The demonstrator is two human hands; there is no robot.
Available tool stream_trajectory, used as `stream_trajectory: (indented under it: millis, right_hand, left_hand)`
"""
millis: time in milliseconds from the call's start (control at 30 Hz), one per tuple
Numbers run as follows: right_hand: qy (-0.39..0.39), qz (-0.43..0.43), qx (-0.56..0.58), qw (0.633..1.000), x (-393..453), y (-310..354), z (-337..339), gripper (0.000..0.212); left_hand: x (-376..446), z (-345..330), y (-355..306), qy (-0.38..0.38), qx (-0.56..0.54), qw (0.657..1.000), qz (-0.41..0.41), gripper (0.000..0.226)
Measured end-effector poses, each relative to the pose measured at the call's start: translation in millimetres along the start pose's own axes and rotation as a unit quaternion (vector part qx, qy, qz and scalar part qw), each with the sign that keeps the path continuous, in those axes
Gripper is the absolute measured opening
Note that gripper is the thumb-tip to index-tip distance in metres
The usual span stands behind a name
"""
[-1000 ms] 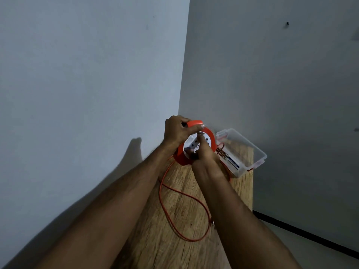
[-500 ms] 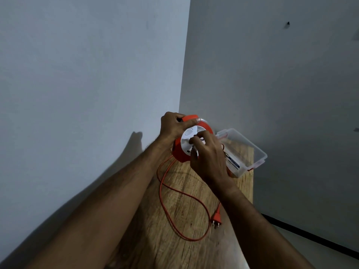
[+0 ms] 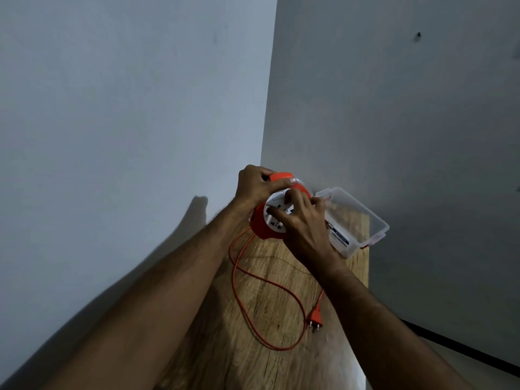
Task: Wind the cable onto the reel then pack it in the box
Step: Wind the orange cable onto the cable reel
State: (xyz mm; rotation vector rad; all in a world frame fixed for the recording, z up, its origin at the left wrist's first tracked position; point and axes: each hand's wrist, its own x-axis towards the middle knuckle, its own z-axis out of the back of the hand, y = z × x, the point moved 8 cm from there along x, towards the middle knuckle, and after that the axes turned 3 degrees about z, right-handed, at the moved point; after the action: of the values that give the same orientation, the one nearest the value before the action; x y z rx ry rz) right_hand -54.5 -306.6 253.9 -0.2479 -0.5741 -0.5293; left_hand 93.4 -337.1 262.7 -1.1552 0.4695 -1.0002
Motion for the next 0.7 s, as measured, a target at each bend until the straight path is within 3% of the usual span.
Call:
stream_trajectory:
  millis: [133,300,400,567,633,700]
  right_hand:
    - [-0.010,-0.053,0.033,0.998,3.6,-9.6,-2.1,0.071]
    - [-0.036,-0.143,0.108,0.983,1.9,-15.1,0.0,0.055]
    - [-0.068,-0.249,0.185,0.948,-5.5,-21.8,-2.9,0.049]
    - [-0.134,-0.415,0.292,0.851,-20.7,-28.8,-7.2,0.048]
    - [-0.136,-0.507,0.342,0.779,-30.9,-36.5,-23.9,0.059]
    - [-0.131,-0.593,0.413,0.679,-40.5,-37.6,-40.4,0.066]
  left_hand:
    - [-0.2,1.0,1.5,-0.007,-0.001,1.000,0.001,0.037]
    - [-1.8,-2.5,0.8,-0.005,0.014,1.000,-0.001,0.036]
    - [-1.9,-4.0,-2.0,-0.011,0.018,1.000,-0.011,0.038]
    - [-3.9,-7.0,-2.9,-0.018,0.030,0.999,-0.033,0.049]
    - [-4.7,-7.6,-2.7,-0.022,0.027,0.999,-0.025,0.047]
    - [-5.7,-9.7,-4.7,-0.024,0.028,0.999,-0.026,0.044]
